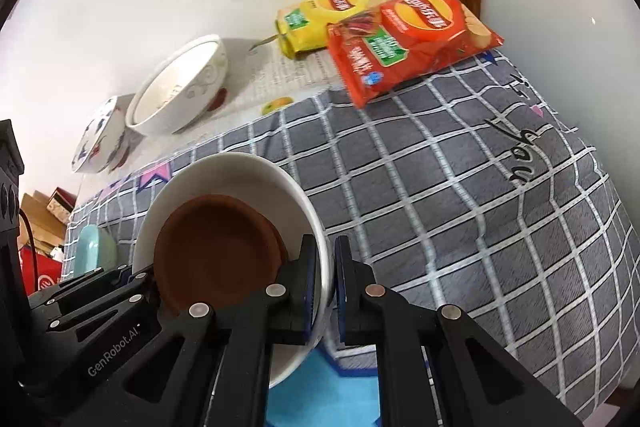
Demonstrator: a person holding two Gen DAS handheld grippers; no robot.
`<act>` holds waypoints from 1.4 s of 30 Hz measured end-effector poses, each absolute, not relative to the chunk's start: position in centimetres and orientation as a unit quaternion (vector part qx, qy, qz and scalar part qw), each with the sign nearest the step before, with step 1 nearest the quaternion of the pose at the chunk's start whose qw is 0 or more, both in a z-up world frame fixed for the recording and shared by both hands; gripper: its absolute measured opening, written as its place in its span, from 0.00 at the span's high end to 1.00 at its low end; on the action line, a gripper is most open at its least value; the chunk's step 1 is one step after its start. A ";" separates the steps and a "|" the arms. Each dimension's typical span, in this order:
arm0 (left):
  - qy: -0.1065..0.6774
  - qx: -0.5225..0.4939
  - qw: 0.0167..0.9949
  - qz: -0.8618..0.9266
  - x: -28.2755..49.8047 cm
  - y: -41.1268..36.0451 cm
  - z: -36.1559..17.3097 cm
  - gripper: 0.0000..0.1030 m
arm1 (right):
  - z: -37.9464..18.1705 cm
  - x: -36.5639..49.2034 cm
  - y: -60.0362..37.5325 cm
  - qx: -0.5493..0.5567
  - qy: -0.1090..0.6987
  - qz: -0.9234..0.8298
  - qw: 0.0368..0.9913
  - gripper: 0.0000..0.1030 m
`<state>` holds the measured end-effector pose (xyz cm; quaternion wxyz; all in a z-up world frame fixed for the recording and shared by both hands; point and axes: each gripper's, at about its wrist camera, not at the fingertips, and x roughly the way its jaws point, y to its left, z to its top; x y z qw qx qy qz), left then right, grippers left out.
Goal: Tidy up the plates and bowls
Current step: 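Lift the white bowl with the left gripper and carry it toward the teal plates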
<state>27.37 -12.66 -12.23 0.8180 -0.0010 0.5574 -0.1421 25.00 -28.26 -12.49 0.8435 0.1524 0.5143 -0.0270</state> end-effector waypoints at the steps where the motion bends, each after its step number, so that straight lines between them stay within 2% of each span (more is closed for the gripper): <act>1: 0.557 -0.004 0.818 -0.142 27.2 -12.1 -12.1 0.91 | -12.3 24.8 -27.8 0.153 0.514 -0.025 0.844 0.91; 42: 0.535 -0.067 0.838 -0.076 24.3 4.3 -10.9 0.90 | -10.8 24.7 -11.7 0.115 0.504 0.053 0.855 0.91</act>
